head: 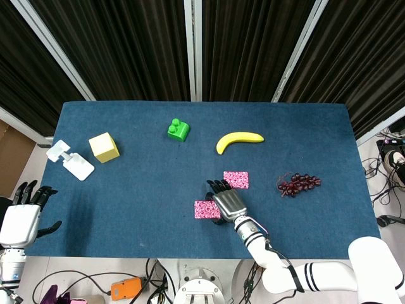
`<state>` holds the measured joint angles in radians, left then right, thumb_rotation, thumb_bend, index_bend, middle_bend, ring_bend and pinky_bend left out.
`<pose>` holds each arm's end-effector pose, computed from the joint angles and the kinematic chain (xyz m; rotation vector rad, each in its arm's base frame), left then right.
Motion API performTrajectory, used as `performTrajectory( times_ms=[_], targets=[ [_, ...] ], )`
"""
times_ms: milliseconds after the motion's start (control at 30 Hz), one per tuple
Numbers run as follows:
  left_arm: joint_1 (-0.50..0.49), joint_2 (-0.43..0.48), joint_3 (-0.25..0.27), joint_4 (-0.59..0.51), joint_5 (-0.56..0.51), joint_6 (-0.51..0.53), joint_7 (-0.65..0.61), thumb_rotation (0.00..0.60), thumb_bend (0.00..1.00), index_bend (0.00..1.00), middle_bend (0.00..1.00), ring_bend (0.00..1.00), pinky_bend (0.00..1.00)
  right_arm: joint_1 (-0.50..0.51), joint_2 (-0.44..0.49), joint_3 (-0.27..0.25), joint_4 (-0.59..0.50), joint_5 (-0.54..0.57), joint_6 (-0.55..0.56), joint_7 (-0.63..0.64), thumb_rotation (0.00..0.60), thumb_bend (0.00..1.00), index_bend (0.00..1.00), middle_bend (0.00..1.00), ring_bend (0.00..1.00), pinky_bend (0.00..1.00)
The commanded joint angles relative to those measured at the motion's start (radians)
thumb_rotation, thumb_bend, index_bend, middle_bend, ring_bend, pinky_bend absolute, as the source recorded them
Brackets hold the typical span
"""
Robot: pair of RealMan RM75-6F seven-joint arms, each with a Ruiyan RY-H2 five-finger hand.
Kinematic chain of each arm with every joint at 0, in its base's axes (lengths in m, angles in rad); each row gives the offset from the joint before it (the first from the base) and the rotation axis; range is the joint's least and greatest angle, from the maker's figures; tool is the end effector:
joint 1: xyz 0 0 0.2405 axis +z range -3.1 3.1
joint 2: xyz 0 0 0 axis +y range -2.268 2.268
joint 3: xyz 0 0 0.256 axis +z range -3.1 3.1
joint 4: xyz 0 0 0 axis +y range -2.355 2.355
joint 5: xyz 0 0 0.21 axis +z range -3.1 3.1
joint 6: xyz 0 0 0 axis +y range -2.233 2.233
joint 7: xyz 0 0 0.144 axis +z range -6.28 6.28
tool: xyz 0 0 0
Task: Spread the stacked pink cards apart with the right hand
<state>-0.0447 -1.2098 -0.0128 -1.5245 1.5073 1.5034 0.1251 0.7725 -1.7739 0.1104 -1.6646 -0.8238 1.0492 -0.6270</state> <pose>-0.3274 0.1610 0.1345 -1.4182 -0.8459 -0.7753 -0.0946 -0.2637 -0.0938 1.9831 -1.2007 0.8266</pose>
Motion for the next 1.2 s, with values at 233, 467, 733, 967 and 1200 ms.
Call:
performTrajectory(
  times_ms=[233, 467, 733, 967, 1200],
  targets=[
    [0.001, 0.004, 0.002, -0.004, 0.008, 0.007, 0.0, 0.6, 0.07, 0.25, 0.2, 0.04, 0.02, -0.029, 0.058, -0.008, -0.057, -0.064, 0.024, 0.047, 0.6, 0.43, 0.45, 0.09, 0.0, 0.0],
    [0.001, 0.007, 0.003, -0.015, 0.019, 0.014, 0.005, 0.6, 0.07, 0.25, 0.2, 0.04, 0.02, -0.1, 0.207, -0.061, -0.148, -0.152, 0.068, 0.112, 0.6, 0.43, 0.45, 0.09, 0.0, 0.0],
    [-0.008, 0.006, 0.002, -0.041, 0.03, 0.011, 0.028, 0.6, 0.07, 0.25, 0.2, 0.04, 0.02, -0.188, 0.36, -0.139, -0.145, -0.231, 0.071, 0.223, 0.6, 0.43, 0.45, 0.09, 0.0, 0.0],
    [-0.021, 0.004, -0.002, -0.064, 0.034, 0.001, 0.053, 0.6, 0.07, 0.25, 0.2, 0.04, 0.02, -0.21, 0.36, -0.159, -0.086, -0.268, 0.024, 0.275, 0.6, 0.43, 0.39, 0.08, 0.0, 0.0],
    [-0.023, 0.01, -0.004, -0.073, 0.034, 0.003, 0.055, 0.6, 0.07, 0.25, 0.2, 0.04, 0.02, -0.236, 0.38, -0.172, -0.105, -0.313, 0.04, 0.265, 0.6, 0.43, 0.23, 0.08, 0.0, 0.0]
  ],
)
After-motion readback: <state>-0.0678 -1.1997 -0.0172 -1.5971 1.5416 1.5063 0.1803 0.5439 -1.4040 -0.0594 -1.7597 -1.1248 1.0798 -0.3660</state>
